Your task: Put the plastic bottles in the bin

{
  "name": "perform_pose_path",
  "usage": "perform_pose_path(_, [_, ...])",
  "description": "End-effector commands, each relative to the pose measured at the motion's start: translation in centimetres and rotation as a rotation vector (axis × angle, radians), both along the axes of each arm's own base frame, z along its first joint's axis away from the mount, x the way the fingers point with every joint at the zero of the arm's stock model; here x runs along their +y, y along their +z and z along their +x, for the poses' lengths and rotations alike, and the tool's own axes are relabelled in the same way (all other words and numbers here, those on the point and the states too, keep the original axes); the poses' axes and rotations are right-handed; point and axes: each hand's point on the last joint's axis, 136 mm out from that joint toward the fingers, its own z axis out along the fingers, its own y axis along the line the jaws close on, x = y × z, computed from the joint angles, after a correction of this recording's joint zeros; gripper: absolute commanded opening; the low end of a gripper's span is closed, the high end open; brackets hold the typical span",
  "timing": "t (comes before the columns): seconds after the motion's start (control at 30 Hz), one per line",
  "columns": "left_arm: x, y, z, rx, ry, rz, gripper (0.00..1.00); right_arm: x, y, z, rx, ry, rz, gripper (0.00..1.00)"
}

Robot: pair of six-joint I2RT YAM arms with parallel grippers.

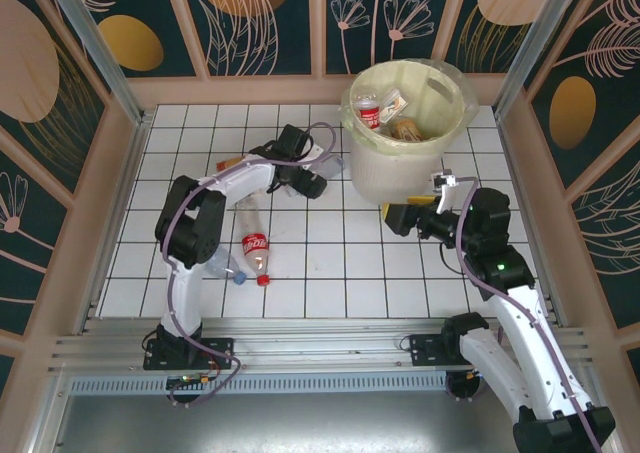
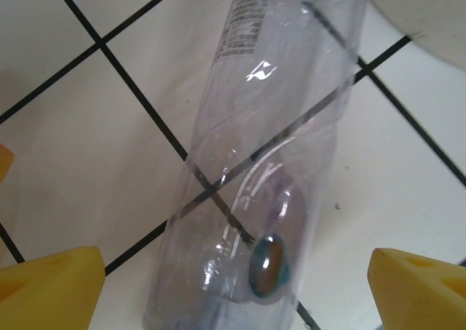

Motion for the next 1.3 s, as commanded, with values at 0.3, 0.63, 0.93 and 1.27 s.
perform_pose_path(0.3, [-1.1,-2.7,0.1,0.097,-0.035,-0.007,0.78,0.0,-1.2,0.7,0.035,-0.025,0.011,0.99])
perform_pose_path(0.63, [-1.2,-3.2,-0.7,0.12,-0.027,-0.039,0.63,0.2,-2.1,1.2,0.062,-0.031,0.021,0.98])
perform_pose_path(0.93, [-1.7,-1.6,-2.1,0.13,-0.005,-0.139,0.55,0.2,-2.9,1.3,0.096,-0.04,0.057,0.97])
perform_pose_path(1.27, [-4.0,3.2,-7.4,0.206,0.01,-0.513,0.54,0.9,-4.5,1.8,0.175,-0.085,0.204,0.95])
